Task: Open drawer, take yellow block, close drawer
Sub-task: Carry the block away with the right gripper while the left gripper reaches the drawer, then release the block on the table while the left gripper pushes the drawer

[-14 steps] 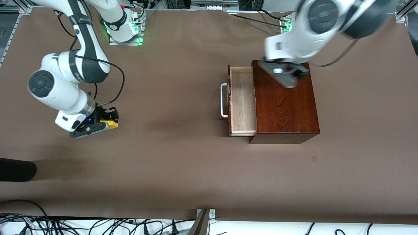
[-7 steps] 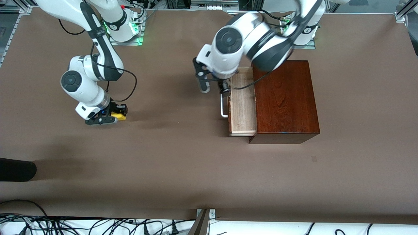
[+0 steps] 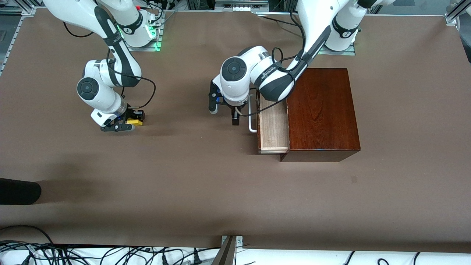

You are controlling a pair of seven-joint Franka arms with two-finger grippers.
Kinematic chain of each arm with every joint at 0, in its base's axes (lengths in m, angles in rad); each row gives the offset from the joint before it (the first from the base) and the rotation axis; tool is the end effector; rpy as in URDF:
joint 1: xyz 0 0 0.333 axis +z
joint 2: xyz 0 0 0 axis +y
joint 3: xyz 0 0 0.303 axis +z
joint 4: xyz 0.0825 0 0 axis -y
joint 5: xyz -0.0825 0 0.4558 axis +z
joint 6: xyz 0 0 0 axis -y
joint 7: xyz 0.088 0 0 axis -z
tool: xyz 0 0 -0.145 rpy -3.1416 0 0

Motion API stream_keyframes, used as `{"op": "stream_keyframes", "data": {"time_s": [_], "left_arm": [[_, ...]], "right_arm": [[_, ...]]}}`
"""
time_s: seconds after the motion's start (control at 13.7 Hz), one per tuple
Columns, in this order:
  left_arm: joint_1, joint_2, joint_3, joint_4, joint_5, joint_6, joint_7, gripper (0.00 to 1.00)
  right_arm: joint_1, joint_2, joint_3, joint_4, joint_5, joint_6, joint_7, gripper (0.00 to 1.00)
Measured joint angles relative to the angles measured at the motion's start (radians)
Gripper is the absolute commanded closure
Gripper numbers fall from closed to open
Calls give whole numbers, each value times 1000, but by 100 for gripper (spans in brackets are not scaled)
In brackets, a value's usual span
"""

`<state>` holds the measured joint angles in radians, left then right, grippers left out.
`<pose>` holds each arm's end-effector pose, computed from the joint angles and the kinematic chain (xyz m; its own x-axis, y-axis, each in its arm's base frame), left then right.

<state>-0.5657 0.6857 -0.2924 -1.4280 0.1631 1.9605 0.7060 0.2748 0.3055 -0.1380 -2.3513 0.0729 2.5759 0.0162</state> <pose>0.5258 -0.5445 0.2099 -0.0171 -0.9977 -0.0662 -0.9938 0.0097 0.1112 0.5279 0.0658 0.0823 0.9952 0.0617 -0.0764 0.0625 -0.9980 0.0084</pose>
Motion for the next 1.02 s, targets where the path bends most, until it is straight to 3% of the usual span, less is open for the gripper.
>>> {"op": "stream_keyframes", "data": {"time_s": [0.44,0.73,0.88,1.02], "left_arm": [[6,-1,59,26,81,-229,5,0],[7,-8,82,28,109,-289,7,0],[9,-10,83,31,128,-320,7,0],[9,-19,82,38,129,-331,6,0]], "right_arm": [[-1,0,-2,19,0,17,0,0],[-1,-99,-2,72,0,-5,-2,0],[-1,-166,-3,145,-1,-152,-4,0],[-1,-207,-4,296,-1,-375,-22,0]]}}
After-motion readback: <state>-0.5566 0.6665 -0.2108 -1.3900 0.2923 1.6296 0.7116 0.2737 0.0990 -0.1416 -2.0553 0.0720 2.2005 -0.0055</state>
